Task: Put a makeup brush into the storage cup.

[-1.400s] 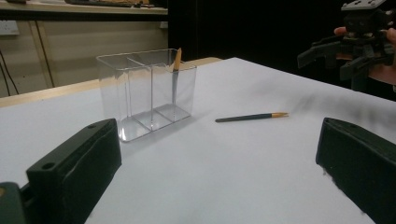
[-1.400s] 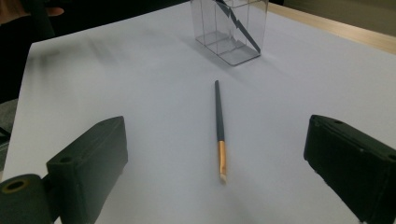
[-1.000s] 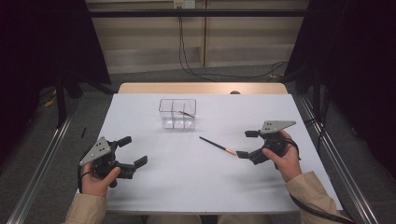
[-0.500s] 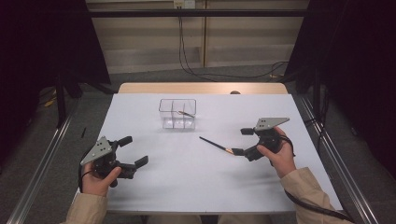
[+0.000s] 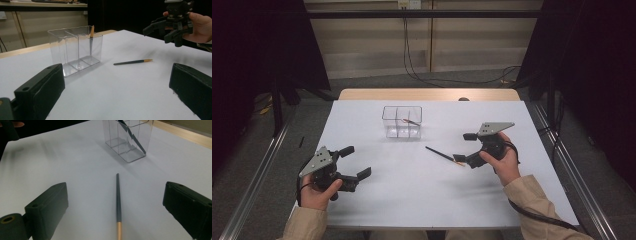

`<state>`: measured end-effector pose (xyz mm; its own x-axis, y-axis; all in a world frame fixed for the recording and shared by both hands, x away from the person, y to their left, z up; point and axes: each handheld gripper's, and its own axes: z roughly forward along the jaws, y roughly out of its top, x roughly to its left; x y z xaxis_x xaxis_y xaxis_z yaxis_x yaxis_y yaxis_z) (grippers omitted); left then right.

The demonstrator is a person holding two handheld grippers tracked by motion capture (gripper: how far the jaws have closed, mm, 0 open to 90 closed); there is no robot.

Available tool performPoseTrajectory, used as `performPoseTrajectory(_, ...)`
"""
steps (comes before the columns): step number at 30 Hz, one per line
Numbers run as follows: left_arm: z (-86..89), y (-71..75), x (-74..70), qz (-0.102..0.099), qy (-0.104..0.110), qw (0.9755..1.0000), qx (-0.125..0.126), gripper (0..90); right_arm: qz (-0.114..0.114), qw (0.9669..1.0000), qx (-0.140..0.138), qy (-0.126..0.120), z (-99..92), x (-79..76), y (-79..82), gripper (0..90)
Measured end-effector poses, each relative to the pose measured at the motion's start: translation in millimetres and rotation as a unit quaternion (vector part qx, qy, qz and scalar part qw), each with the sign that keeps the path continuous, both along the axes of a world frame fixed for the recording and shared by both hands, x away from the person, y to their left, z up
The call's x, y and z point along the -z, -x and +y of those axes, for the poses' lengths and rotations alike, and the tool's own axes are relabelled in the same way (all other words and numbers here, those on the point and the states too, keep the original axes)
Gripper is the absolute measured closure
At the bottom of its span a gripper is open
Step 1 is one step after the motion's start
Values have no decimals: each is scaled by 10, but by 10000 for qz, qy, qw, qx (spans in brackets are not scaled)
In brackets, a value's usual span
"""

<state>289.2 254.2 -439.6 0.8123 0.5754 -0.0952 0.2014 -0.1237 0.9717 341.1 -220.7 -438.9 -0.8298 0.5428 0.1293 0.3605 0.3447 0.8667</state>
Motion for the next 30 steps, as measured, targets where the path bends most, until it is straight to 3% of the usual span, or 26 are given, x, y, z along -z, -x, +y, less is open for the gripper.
performPoseTrajectory(8, -2, -1, 4, 13, 6, 10000, 6, 0, 180, 9994, -103, 288, 103, 7, -95, 49)
performPoseTrajectory(15, -2, -9, 7, 36, -16, 10000, 17, 0, 488, 9960, -154, 739, 212, 9, -181, 47)
performPoseTrajectory(20, 0, -9, 7, 33, -18, 10000, 11, 0, 730, 9909, -169, 1115, 281, 15, -234, 49)
performPoseTrajectory(28, -3, -15, 9, 40, -38, 10000, 34, 0, 1139, 9794, -166, 1656, 357, 1, -303, 72)
performPoseTrajectory(30, -7, -15, 12, 45, -36, 10000, 40, 0, 1205, 9748, -191, 1865, 381, -6, -315, 74)
